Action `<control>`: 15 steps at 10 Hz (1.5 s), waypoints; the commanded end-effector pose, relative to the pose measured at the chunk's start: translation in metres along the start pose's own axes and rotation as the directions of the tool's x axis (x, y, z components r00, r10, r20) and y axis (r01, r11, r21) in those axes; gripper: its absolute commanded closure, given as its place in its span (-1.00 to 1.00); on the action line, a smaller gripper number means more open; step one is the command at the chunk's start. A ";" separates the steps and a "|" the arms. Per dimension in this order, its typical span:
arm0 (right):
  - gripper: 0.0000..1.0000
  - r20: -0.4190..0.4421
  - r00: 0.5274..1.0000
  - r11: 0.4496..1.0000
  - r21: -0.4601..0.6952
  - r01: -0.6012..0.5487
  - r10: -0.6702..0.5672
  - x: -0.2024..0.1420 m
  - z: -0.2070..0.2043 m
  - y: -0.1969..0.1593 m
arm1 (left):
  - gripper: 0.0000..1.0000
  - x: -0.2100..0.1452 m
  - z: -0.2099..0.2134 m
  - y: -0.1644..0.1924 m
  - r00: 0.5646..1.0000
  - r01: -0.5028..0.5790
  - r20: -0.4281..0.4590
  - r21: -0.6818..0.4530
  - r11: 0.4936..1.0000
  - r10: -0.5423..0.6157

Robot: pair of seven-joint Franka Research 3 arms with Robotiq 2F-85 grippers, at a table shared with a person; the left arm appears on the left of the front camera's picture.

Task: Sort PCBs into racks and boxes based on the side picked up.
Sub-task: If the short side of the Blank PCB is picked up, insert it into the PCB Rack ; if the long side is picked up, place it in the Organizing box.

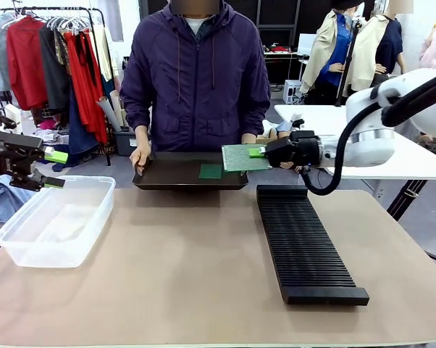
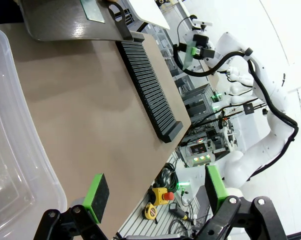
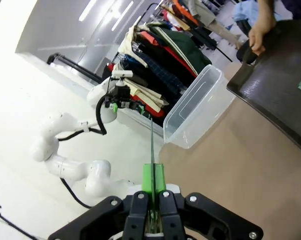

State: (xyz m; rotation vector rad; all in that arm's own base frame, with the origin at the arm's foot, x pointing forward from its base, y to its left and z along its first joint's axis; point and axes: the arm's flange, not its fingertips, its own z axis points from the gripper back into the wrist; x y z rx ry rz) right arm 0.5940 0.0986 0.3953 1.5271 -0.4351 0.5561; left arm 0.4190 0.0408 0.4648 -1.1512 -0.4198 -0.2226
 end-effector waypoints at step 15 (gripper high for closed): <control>1.00 -0.040 0.735 0.736 0.047 -0.675 0.677 -0.065 0.132 -0.012 | -1.00 0.000 0.002 -0.002 1.000 -0.001 0.000 -0.009 1.000 0.001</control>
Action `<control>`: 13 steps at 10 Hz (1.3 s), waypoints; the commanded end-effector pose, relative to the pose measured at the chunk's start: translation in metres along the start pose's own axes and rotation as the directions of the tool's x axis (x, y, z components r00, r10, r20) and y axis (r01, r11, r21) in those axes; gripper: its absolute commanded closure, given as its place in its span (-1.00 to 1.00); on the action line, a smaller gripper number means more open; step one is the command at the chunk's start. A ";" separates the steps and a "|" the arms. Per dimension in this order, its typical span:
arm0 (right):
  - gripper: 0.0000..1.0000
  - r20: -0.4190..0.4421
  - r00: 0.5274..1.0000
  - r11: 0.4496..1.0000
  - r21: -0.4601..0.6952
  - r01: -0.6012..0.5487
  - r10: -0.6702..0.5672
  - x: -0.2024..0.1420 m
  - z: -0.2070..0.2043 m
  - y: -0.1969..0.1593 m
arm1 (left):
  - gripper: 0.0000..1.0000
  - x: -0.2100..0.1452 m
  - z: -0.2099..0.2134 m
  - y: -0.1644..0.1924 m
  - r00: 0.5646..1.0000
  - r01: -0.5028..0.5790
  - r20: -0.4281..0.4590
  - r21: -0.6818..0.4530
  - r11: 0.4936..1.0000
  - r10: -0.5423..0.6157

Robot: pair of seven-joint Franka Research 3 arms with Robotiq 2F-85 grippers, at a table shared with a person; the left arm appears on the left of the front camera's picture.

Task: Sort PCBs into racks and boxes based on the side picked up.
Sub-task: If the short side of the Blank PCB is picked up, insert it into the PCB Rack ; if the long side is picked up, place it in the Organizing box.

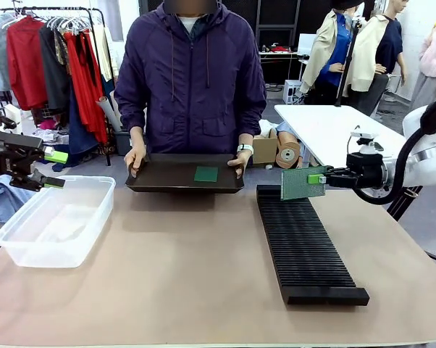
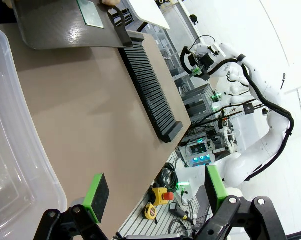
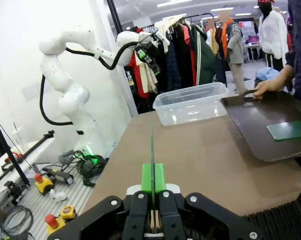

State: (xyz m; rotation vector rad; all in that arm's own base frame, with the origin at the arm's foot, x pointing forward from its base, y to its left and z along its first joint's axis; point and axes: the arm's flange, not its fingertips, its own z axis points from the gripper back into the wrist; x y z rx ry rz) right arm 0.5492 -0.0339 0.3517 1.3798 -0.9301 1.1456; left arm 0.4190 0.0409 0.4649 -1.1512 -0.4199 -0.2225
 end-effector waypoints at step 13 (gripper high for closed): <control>1.00 0.006 0.982 0.973 -0.134 -0.188 0.190 -0.083 0.040 -0.073 | -1.00 0.000 0.002 -0.002 1.000 -0.001 0.000 -0.010 1.000 0.001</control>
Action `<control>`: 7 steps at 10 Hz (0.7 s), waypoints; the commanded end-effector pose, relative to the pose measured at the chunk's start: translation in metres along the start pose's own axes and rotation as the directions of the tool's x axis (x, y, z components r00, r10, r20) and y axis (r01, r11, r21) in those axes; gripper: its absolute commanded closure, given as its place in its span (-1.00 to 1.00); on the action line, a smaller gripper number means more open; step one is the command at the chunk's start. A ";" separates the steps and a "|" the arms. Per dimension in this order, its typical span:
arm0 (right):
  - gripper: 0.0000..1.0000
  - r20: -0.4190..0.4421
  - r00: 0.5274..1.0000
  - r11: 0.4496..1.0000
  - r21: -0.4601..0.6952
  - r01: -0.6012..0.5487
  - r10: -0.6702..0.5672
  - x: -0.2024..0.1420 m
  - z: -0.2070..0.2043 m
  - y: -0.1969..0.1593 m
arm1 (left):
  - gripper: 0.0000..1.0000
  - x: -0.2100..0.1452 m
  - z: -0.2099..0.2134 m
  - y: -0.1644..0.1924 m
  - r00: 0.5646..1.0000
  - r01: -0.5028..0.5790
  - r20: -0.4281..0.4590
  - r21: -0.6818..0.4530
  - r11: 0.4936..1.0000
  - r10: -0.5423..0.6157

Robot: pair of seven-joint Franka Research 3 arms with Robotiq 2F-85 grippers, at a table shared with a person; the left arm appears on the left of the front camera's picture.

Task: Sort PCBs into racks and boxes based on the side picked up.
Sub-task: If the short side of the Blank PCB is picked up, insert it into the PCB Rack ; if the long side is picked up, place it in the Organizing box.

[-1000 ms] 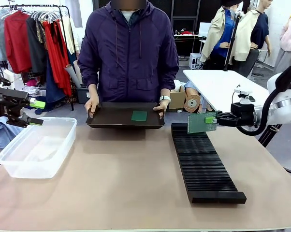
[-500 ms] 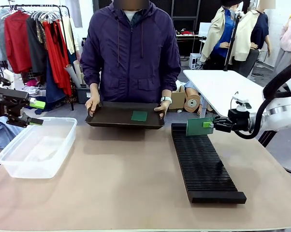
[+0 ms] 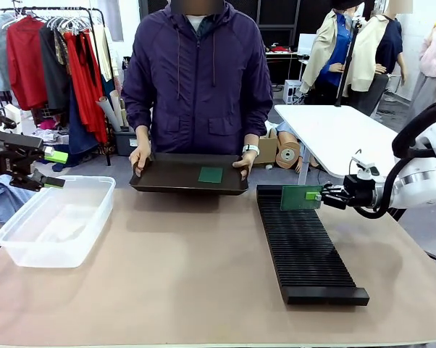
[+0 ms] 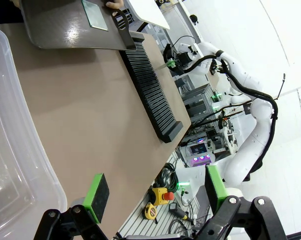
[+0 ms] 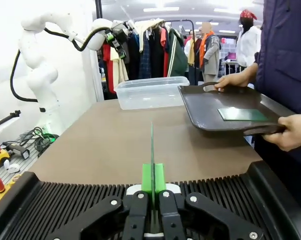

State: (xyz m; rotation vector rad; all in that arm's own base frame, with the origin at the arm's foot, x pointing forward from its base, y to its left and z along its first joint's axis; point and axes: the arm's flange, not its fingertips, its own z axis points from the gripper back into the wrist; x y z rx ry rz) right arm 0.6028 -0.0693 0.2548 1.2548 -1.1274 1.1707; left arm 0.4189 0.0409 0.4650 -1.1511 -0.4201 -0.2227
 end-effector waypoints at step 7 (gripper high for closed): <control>1.00 -0.036 0.998 0.997 -0.059 -0.058 0.056 -0.030 -0.002 -0.005 | -1.00 0.000 0.002 -0.002 1.000 -0.001 0.000 -0.010 1.000 0.001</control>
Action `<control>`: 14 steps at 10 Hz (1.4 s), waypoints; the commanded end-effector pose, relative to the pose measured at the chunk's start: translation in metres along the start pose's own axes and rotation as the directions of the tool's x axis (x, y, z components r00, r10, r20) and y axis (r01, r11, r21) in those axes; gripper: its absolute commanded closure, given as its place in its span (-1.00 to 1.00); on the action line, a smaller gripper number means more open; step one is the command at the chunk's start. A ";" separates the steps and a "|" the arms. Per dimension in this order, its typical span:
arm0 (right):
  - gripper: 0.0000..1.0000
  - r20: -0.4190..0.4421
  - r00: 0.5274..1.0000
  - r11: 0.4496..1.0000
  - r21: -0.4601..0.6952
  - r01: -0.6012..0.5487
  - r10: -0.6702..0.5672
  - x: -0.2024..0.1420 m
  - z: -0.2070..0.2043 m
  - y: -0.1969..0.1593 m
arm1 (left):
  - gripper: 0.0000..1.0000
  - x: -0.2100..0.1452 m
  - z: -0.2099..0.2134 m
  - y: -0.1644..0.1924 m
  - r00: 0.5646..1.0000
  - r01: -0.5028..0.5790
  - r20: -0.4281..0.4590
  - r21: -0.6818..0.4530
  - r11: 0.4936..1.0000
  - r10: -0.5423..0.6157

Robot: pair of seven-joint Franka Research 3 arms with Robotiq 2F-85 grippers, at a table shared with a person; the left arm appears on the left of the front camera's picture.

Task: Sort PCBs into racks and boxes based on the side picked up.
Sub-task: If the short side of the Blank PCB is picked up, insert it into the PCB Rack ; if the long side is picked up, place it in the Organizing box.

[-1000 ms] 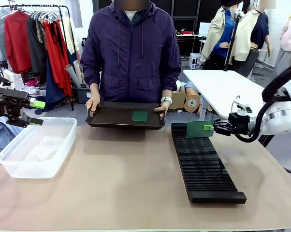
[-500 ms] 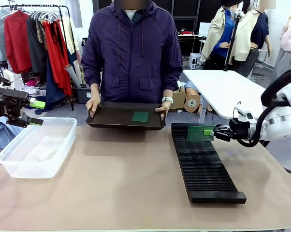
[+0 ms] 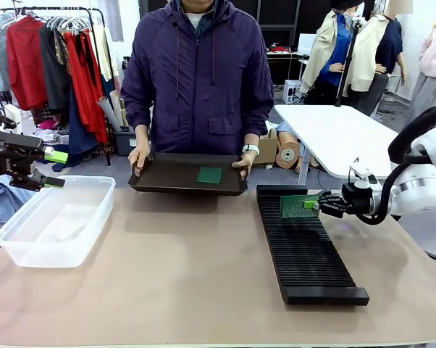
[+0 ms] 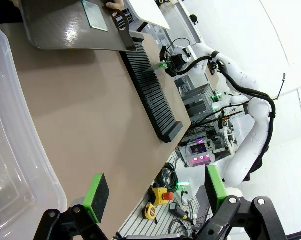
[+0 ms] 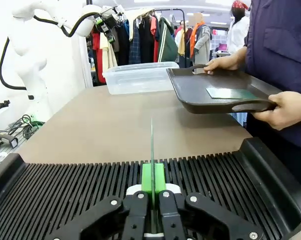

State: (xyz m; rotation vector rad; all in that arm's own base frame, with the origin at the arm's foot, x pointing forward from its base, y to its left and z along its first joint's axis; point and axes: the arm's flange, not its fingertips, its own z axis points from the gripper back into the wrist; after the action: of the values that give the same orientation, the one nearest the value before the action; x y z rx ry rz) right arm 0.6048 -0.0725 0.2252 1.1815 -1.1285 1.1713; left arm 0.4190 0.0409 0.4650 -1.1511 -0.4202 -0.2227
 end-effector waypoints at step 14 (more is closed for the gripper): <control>1.00 0.006 1.000 1.000 -0.001 -0.003 0.003 -0.004 -0.002 0.000 | -1.00 0.000 0.002 -0.002 1.000 -0.001 0.000 -0.010 1.000 0.001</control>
State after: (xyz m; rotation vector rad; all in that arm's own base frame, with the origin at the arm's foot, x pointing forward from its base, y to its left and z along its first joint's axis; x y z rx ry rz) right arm 0.6043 -0.0710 0.2181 1.1865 -1.1357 1.1608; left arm 0.4190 0.0409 0.4650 -1.1511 -0.4202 -0.2227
